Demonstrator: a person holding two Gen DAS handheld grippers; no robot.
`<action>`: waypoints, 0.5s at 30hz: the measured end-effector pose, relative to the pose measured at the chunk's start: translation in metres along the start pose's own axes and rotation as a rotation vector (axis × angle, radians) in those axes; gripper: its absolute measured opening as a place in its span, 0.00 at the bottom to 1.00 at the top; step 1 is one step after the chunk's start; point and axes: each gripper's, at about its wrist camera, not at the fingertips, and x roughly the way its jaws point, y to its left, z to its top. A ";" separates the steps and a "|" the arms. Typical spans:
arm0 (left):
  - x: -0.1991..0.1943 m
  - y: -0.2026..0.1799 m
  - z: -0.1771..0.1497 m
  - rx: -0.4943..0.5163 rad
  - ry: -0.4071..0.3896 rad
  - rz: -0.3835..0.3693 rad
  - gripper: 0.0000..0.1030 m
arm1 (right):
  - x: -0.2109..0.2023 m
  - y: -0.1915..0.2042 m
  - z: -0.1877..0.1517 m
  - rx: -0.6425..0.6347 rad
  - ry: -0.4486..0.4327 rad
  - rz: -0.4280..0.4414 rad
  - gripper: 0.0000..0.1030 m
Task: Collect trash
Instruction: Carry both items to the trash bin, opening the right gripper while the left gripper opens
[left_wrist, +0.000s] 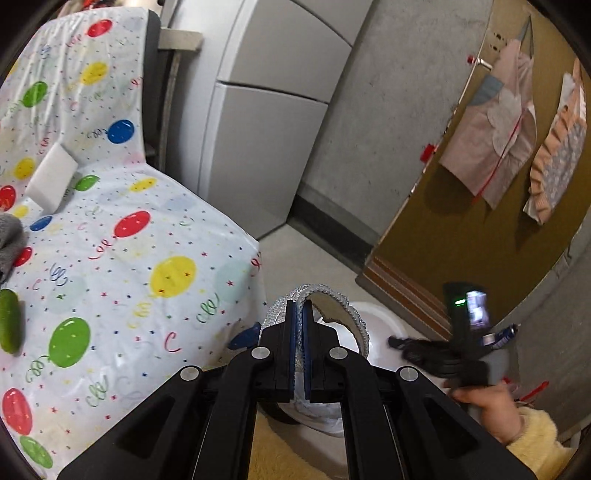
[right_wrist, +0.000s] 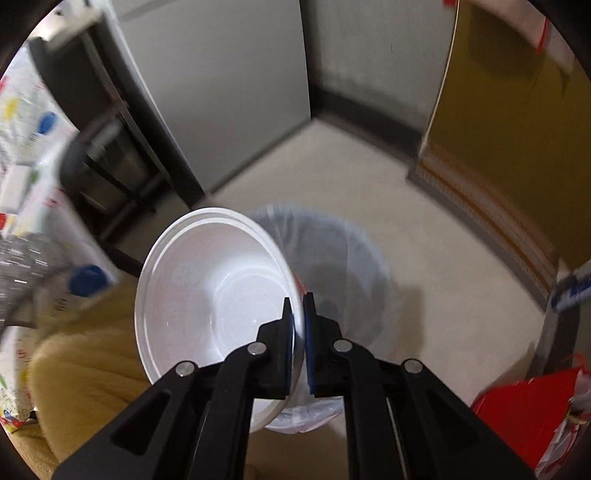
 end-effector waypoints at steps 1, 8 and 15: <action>0.002 -0.002 0.000 0.003 0.006 0.001 0.03 | 0.006 -0.001 -0.001 0.009 0.018 0.013 0.11; 0.005 -0.015 0.007 0.043 0.010 -0.022 0.03 | -0.031 -0.007 0.010 0.010 -0.104 0.024 0.44; 0.005 -0.036 -0.001 0.088 0.036 -0.082 0.03 | -0.120 -0.013 0.014 -0.016 -0.341 0.035 0.52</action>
